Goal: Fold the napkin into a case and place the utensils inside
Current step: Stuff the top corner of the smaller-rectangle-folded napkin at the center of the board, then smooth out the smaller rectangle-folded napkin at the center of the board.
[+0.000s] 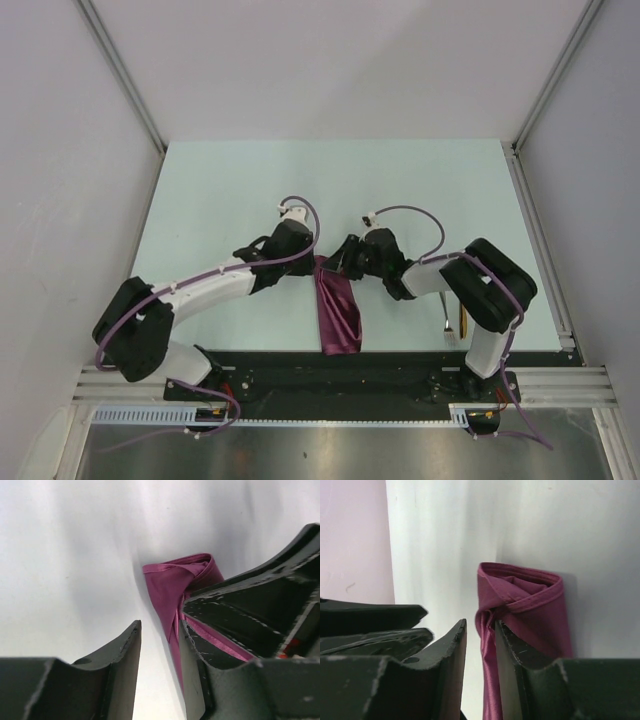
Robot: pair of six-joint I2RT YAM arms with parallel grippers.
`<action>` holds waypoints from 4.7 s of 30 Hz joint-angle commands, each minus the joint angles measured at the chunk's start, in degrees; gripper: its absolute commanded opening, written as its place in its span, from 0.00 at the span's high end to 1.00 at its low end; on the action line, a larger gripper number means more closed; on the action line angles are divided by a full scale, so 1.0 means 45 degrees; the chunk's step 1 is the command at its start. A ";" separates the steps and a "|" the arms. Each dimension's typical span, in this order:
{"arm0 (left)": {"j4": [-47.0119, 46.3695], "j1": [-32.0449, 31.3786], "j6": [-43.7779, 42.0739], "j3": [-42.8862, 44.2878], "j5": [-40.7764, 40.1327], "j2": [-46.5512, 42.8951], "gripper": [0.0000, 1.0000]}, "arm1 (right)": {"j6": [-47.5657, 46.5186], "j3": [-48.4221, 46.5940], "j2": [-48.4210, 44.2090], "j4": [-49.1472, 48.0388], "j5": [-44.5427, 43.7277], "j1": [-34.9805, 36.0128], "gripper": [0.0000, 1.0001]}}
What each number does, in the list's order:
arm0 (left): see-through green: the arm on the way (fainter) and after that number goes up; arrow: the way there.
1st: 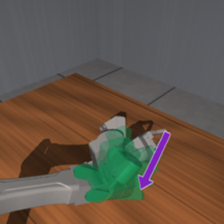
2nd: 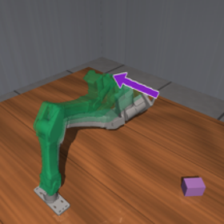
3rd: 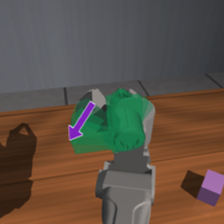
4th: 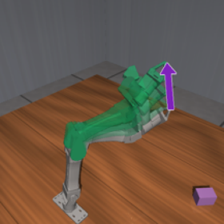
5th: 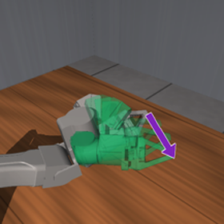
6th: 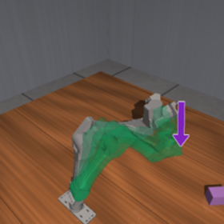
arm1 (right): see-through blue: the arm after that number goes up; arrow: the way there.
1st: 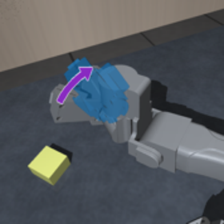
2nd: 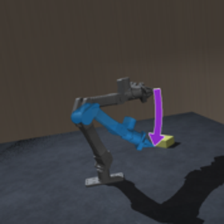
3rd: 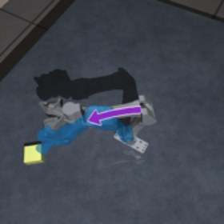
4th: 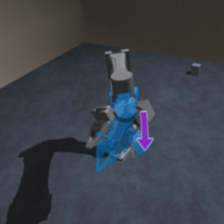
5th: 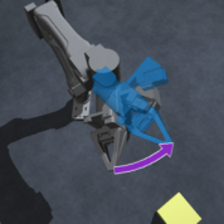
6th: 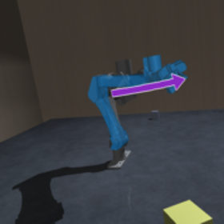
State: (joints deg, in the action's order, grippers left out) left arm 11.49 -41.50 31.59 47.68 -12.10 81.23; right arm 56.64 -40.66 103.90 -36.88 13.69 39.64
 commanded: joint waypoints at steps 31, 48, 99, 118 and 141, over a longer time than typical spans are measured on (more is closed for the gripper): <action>0.0514 0.0120 -0.1806 0.2783 0.0579 0.3570 0.84 | -0.0107 0.0404 -0.0023 -0.0573 0.0980 -0.0508 0.96; 0.0417 0.0080 -0.1787 0.2588 0.0872 0.3237 0.82 | 0.0206 -0.0280 0.1033 -0.1023 0.1254 -0.0039 0.97; -0.0247 -0.0564 -0.0829 0.1768 0.0306 0.1619 0.79 | 0.1632 -0.0377 0.2459 -0.3603 0.1702 -0.0605 0.96; 0.0260 -0.0505 -0.1376 0.1299 -0.0515 0.2456 0.60 | 0.0872 -0.0241 0.0880 -0.1456 0.1546 -0.0781 0.92; 0.0572 -0.0525 -0.1435 0.1748 -0.0886 0.2848 0.80 | 0.0615 -0.0963 0.1852 -0.1137 0.1918 -0.0430 0.97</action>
State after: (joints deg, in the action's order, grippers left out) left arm 14.31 -43.81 25.41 53.91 -15.90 95.74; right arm 58.70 -42.54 110.10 -38.83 21.54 37.08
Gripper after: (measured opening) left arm 0.151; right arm 0.032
